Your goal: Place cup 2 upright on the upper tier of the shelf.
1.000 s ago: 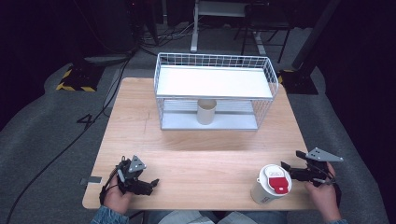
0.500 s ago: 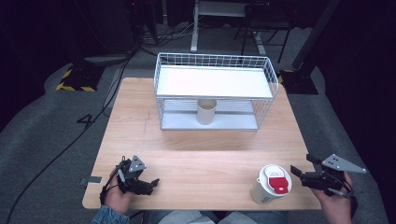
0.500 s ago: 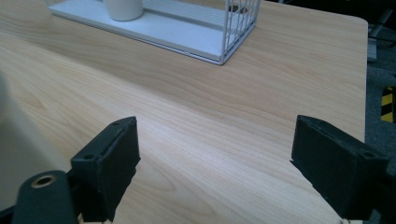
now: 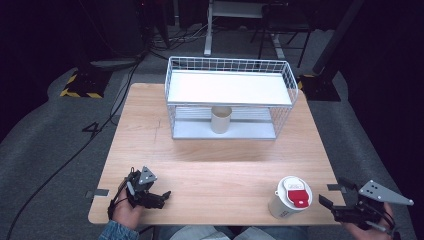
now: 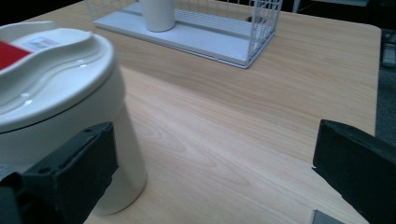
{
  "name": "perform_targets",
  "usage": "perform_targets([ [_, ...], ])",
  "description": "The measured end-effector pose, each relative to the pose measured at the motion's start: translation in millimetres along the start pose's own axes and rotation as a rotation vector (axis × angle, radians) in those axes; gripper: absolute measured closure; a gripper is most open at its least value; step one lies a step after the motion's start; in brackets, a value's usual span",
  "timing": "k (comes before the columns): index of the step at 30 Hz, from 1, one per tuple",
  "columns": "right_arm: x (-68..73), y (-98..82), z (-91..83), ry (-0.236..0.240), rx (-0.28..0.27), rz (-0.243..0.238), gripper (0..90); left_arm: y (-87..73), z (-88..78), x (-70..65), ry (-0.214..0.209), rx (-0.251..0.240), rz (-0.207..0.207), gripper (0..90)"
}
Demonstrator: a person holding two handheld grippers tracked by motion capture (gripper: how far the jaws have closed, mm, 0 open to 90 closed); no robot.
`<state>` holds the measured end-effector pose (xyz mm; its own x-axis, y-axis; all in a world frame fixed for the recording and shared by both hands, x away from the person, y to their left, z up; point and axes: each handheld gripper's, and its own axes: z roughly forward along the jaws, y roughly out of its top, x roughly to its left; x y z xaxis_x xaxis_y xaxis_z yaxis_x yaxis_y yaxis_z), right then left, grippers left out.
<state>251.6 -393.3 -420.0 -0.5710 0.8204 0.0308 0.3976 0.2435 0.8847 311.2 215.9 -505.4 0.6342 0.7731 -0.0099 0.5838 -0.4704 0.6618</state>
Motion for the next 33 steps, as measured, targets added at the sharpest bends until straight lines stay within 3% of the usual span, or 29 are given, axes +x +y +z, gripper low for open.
perform_targets([
  [14,42.0,-3.7,-12.8,0.101,-0.023,-0.015,0.3,-0.2,0.0,-0.7,0.002,0.001,-0.006,0.2],
  [27,59.8,-13.5,6.2,0.156,-0.03,-0.011,0.3,-0.1,-0.1,-0.6,0.001,0.002,-0.005,0.2],
  [33,71.1,-17.9,18.1,0.155,-0.018,-0.02,0.3,-0.1,-0.1,-0.6,0.0,0.002,-0.006,0.1],
])
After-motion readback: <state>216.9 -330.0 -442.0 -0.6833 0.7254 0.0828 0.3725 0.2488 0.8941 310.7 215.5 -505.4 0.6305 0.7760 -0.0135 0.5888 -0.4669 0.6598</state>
